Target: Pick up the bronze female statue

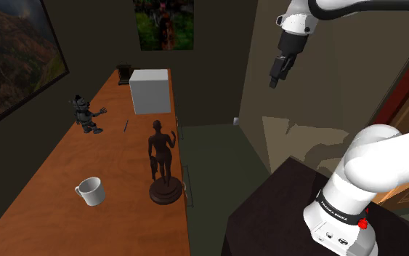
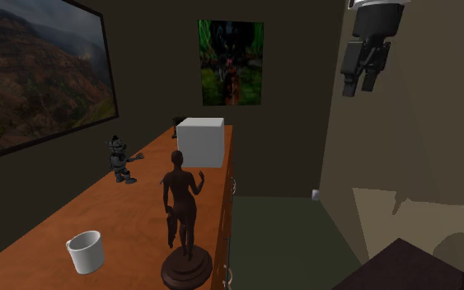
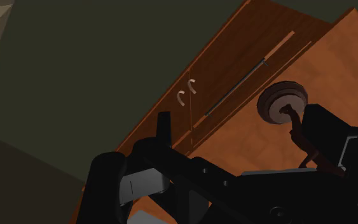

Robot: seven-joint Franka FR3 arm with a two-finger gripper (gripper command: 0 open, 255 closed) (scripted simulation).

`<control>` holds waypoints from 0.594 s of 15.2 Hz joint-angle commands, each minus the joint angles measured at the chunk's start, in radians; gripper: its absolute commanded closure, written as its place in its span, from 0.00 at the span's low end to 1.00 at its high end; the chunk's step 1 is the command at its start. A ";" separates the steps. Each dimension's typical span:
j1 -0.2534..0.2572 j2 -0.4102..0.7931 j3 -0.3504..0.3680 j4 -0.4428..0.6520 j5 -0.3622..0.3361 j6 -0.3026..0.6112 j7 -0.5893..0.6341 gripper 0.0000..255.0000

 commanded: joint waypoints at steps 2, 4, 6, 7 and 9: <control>0.010 0.027 0.005 -0.001 0.008 0.027 0.000 0.00; 0.029 0.082 0.016 0.001 0.023 0.080 -0.001 0.00; 0.049 0.139 0.027 0.008 0.037 0.131 -0.002 0.00; 0.058 0.169 0.032 0.012 0.044 0.156 -0.003 0.00; 0.077 0.229 0.043 0.025 0.057 0.204 -0.006 0.00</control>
